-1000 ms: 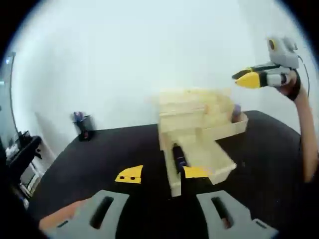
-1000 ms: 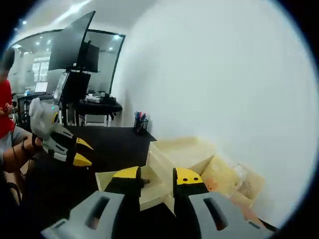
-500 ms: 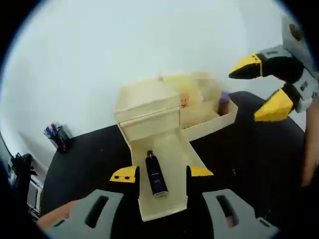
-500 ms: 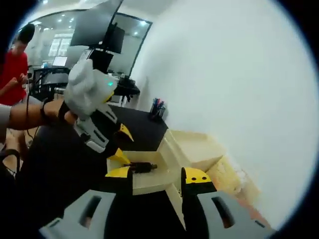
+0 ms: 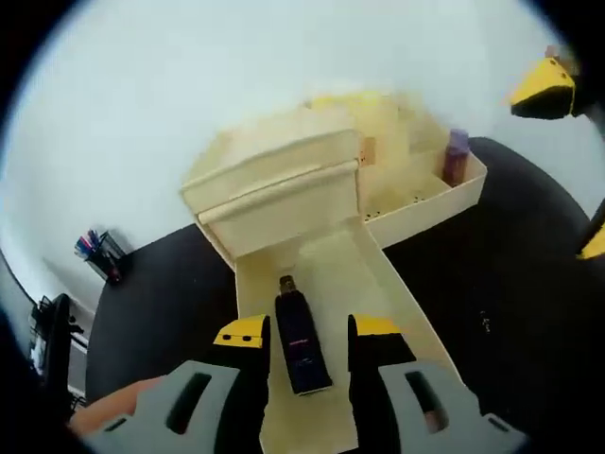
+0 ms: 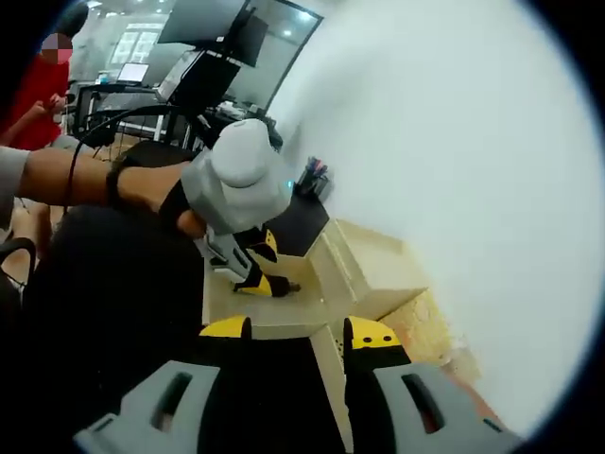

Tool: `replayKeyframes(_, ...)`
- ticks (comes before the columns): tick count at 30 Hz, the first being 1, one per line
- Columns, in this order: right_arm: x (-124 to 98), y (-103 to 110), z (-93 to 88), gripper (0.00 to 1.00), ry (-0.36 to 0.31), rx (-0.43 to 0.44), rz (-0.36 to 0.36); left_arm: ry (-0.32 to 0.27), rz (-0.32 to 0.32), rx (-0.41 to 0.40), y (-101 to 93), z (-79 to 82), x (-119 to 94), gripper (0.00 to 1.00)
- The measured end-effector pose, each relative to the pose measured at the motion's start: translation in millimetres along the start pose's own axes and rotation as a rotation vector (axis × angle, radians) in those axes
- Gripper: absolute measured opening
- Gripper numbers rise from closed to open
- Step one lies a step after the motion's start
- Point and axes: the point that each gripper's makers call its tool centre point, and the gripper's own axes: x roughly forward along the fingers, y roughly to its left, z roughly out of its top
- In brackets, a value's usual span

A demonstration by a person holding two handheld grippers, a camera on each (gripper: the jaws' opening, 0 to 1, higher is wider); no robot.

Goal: Open the drawer, pick up the cosmetic bottles from the table one by one, place them into the drawer, release the gripper, close the drawer, and move the gripper away

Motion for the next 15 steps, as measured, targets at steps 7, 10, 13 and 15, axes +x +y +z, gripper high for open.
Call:
replayKeyframes(7, -1, 6, -4.3, 0.34, 0.017, -0.020, -0.001, 0.069, 0.003, -0.044, 1.6, -9.5, 17, 0.31)
replayKeyframes(10, -1, 6, -5.3, 0.34, 0.021, -0.025, -0.001, 0.097, 0.011, -0.052, 4.9, -14.8, 26, 0.31)
replayKeyframes(13, 0, 4, -4.9, 0.34, 0.024, -0.028, 0.000, 0.108, 0.005, -0.073, 5.8, -18.2, 31, 0.30)
replayKeyframes(15, 0, 5, -5.9, 0.34, 0.028, -0.036, 0.001, 0.126, -0.011, -0.098, 2.0, -21.5, 35, 0.30)
